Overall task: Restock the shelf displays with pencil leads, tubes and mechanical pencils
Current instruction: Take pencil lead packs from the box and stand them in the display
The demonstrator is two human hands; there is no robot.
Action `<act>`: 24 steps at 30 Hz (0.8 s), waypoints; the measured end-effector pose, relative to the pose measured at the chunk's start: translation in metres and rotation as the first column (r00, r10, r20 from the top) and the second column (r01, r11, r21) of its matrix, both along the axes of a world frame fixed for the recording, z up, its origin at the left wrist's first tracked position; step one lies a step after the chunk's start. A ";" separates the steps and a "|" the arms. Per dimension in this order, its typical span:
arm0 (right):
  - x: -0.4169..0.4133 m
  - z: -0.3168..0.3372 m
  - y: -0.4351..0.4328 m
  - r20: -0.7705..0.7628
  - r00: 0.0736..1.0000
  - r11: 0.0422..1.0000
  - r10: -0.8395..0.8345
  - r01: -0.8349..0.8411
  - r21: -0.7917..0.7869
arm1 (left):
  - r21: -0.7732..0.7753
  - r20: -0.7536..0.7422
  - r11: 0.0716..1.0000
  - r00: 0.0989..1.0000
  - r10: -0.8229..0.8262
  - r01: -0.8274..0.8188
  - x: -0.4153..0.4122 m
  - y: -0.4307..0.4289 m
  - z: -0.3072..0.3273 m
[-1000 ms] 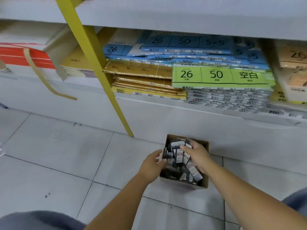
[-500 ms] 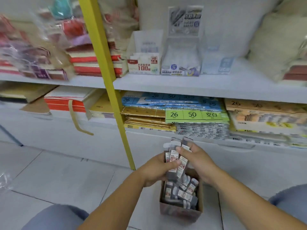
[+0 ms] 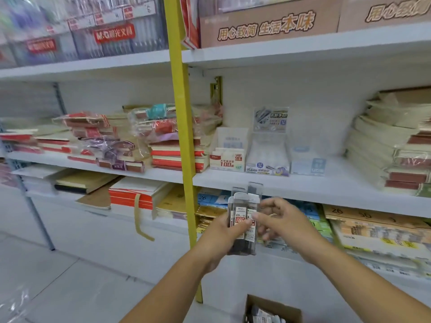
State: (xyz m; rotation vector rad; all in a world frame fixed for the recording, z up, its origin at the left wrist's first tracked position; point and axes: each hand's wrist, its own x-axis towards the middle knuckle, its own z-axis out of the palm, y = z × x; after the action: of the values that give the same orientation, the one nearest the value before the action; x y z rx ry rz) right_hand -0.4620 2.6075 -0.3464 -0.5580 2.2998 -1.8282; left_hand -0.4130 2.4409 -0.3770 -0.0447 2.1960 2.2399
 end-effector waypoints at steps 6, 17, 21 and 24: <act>-0.035 0.036 -0.019 -0.119 0.993 1.000 0.005 -0.003 0.013 | 0.014 -0.068 1.000 0.997 0.022 -0.021 -0.029 -0.016 0.034; -0.123 0.113 -0.062 -0.421 0.901 0.991 -0.105 0.061 -0.115 | 0.112 -0.231 0.946 0.918 0.322 -0.304 -0.091 -0.069 0.055; -0.160 0.139 -0.097 -0.695 0.718 0.986 -0.045 0.143 0.083 | 0.125 -0.273 0.908 0.866 0.419 -0.400 -0.103 -0.085 0.053; -0.188 0.140 -0.125 -0.770 0.634 0.935 0.066 0.231 0.271 | 0.127 -0.274 0.902 0.859 0.432 -0.413 -0.108 -0.094 0.051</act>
State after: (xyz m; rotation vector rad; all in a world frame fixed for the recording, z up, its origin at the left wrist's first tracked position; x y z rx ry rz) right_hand -0.6504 2.4825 -0.2062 -1.4193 3.1295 -1.2516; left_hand -0.5212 2.3465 -0.3260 -0.2294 2.4610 2.7053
